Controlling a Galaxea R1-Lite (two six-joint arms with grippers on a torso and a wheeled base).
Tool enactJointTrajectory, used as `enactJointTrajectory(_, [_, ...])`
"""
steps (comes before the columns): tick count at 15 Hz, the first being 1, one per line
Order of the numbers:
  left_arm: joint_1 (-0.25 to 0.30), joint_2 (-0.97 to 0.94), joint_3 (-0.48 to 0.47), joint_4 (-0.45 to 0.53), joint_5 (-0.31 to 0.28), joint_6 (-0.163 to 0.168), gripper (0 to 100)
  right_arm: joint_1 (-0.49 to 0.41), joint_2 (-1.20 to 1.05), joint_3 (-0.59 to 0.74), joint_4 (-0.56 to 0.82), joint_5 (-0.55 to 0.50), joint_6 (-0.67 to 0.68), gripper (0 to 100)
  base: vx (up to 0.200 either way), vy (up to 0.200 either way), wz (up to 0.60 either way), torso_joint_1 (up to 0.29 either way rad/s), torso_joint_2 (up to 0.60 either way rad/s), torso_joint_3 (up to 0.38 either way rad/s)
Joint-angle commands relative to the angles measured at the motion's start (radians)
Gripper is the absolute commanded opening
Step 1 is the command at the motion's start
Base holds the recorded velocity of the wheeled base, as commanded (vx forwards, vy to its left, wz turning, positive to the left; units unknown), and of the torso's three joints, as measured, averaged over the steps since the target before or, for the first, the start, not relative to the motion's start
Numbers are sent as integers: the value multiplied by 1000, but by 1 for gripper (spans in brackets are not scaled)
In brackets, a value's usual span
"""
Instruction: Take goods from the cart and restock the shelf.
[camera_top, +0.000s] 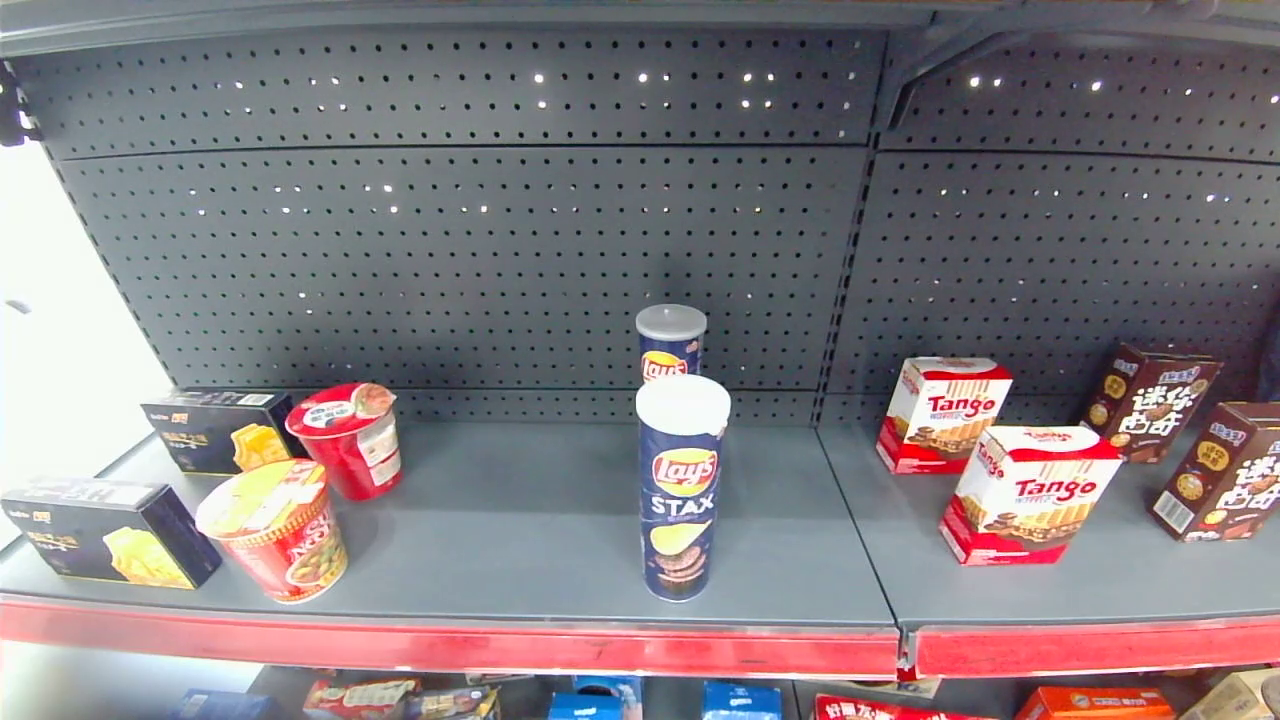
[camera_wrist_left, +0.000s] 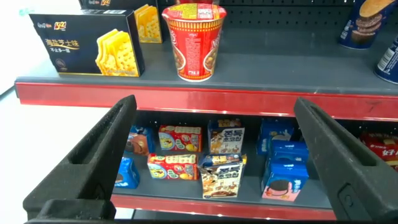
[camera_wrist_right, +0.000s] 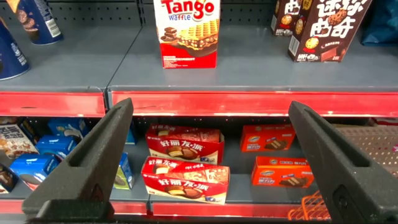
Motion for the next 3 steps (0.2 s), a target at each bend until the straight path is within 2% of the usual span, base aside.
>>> enactJointTrajectory(1, [0,0,0,0,1,0,100,0,1,0,0,0,0,100,0,0,0,0,0,0])
enactJointTrajectory(3, [0,0,0,0,1,0,100,0,1,0,0,-1,0,100,0,0,0,0,0,0])
